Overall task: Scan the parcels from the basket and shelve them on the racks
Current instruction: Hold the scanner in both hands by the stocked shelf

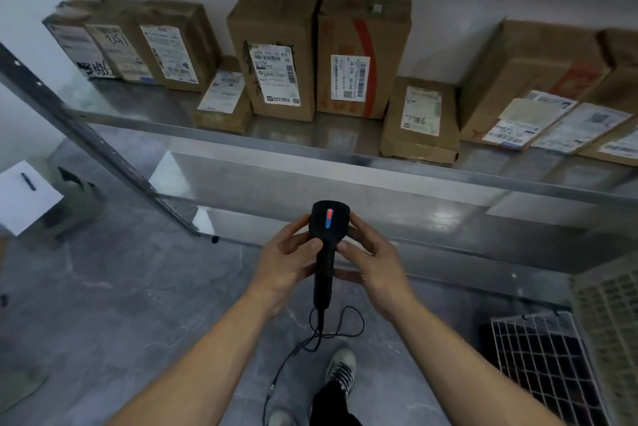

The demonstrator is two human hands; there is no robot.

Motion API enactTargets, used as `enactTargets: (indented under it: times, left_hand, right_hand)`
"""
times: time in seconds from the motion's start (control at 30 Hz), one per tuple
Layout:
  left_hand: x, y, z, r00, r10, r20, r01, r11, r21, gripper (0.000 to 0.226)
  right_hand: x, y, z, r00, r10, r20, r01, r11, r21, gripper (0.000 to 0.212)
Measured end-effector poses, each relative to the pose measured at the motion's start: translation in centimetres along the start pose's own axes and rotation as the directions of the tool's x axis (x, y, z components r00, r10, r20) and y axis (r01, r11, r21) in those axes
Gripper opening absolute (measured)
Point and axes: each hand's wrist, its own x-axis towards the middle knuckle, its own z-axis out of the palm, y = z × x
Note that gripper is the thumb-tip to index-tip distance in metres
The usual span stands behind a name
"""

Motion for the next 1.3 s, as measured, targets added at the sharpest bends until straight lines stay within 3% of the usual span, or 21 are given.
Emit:
enactTargets:
  times: [0.27, 0.43, 0.73, 0.93, 1.3]
  left_hand:
    - [11.1, -2.9, -2.7, 1.000, -0.020, 0.001, 0.020, 0.999, 0.048, 0.050]
    - [19.4, -7.3, -5.1, 0.999, 0.017, 0.030, -0.019, 0.996, 0.089, 0.047]
    - [32.4, -14.2, -8.8, 0.969, 0.196, 0.150, -0.210, 0.974, 0.087, 0.049]
    - [38.4, -16.2, -10.3, 0.947, 0.261, 0.190, -0.277, 0.959, 0.063, 0.053]
    - [44.0, -18.3, -11.6, 0.914, 0.306, 0.267, -0.333, 0.941, 0.062, 0.057]
  right_hand:
    - [11.6, 3.8, -0.5, 0.998, 0.021, 0.060, -0.021, 1.000, -0.003, 0.044]
    - [19.2, 8.8, -1.1, 0.999, 0.012, 0.032, -0.012, 1.000, 0.000, 0.052]
    - [30.6, 17.1, -2.2, 0.982, -0.189, 0.001, 0.189, 0.982, -0.029, 0.050]
    - [36.1, 19.6, -2.8, 0.960, -0.274, 0.054, 0.276, 0.961, -0.021, 0.043]
    - [40.3, 21.9, -3.1, 0.926, -0.365, 0.097, 0.373, 0.922, -0.100, 0.049]
